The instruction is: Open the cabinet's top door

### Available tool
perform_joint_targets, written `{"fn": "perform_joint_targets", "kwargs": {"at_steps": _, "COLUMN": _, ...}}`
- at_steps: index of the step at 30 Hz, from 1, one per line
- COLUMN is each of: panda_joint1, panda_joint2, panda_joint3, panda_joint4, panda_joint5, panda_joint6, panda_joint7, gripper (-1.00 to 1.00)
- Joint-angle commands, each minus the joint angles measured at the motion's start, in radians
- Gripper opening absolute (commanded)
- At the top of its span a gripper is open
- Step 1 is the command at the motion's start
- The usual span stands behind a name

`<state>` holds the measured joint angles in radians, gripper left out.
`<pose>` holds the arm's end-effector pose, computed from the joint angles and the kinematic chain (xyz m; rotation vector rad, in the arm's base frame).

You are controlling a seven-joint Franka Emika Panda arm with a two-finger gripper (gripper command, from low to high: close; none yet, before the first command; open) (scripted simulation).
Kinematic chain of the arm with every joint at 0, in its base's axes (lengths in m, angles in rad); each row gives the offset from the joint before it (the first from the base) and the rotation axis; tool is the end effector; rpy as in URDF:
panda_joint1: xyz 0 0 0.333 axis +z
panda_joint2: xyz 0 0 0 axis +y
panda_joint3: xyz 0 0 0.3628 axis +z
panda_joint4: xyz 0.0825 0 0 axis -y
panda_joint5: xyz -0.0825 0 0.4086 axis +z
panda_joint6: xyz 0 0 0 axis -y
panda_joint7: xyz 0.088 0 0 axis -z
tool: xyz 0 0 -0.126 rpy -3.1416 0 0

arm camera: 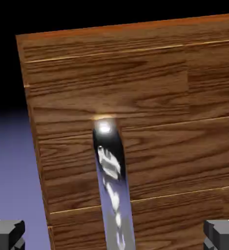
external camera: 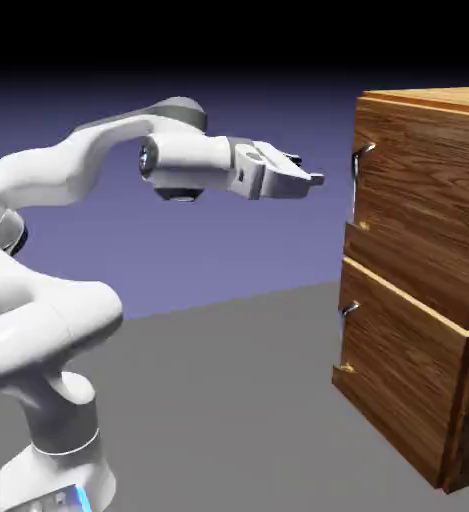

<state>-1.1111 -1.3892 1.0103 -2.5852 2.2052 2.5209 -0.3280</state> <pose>0.3924 0.0688 0.5546 -1.7909 0.9101 -1.6624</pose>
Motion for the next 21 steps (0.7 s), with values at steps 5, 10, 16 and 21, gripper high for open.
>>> {"fn": "perform_joint_targets", "kwargs": {"at_steps": 5, "panda_joint1": -0.111, "panda_joint2": -0.081, "panda_joint3": 0.100, "panda_joint4": 0.022, "panda_joint5": 0.218, "panda_joint6": -0.051, "panda_joint7": -0.105, "gripper": 0.00}}
{"fn": "perform_joint_targets", "kwargs": {"at_steps": 10, "panda_joint1": -0.191, "panda_joint2": -0.139, "panda_joint3": 0.172, "panda_joint4": 0.038, "panda_joint5": 0.375, "panda_joint6": -0.088, "panda_joint7": -0.182, "gripper": 0.00}}
{"fn": "perform_joint_targets", "kwargs": {"at_steps": 16, "panda_joint1": -0.338, "panda_joint2": -0.115, "panda_joint3": 0.218, "panda_joint4": 0.182, "panda_joint5": 0.424, "panda_joint6": -0.089, "panda_joint7": -0.183, "gripper": -1.00}}
{"fn": "perform_joint_targets", "kwargs": {"at_steps": 21, "panda_joint1": -0.274, "panda_joint2": -0.106, "panda_joint3": 0.162, "panda_joint4": 0.050, "panda_joint5": 0.430, "panda_joint6": -0.263, "panda_joint7": -0.251, "gripper": -1.00}}
